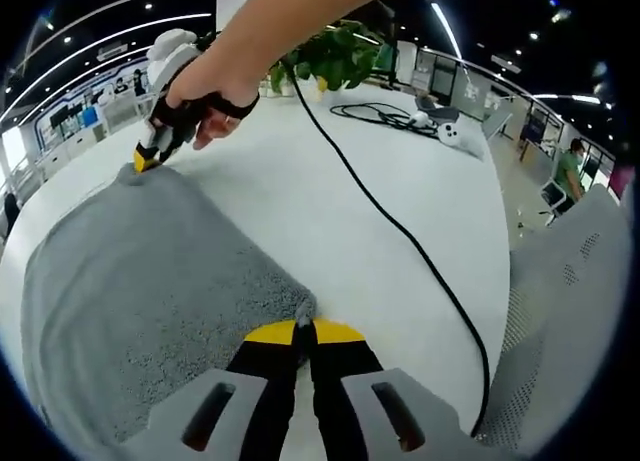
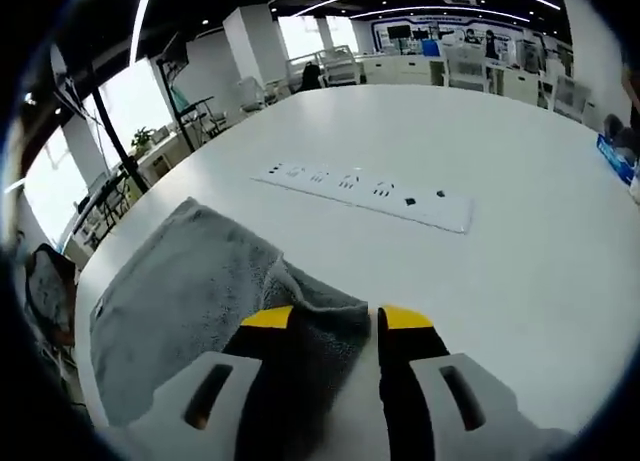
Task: Fold the towel on the table until its edges align and the towel forms a compact rectangular stack.
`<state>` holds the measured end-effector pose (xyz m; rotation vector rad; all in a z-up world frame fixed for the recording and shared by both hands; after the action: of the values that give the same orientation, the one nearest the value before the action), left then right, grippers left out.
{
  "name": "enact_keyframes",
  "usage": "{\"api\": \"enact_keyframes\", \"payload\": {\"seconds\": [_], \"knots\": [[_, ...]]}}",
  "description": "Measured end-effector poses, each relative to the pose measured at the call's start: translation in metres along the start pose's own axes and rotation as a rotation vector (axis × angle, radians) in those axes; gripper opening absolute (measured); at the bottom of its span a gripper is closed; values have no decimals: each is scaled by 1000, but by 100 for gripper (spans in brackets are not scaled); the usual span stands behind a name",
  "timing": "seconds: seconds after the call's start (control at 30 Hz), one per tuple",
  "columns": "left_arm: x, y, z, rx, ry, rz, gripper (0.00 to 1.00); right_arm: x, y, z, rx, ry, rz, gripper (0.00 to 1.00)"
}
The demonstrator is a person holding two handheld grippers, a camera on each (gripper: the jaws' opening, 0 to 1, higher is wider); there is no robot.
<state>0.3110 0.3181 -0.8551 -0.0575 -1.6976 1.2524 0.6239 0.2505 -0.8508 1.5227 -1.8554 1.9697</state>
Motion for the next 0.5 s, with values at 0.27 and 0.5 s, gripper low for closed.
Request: {"api": "enact_keyframes", "payload": {"seconds": [0.27,0.5], "knots": [[-1,1,0,4,0,0,4,4,0,11,116,73,-74,8],[0,0,2,7,6,-1,4,5,-3,17,141,106,-93,4]]}}
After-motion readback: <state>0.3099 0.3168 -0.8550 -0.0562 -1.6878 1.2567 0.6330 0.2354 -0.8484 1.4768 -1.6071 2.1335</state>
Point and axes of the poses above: the point that each gripper's makers call its tool centre point, and the gripper's own axes: x roughly backward along the fingers, z roughly to its right, y roughly out of its underside, the point moved 9 cm from there along x, roughly backward along the fingers, and after that the axes turned 2 degrees about z, right-handed, at the moved point
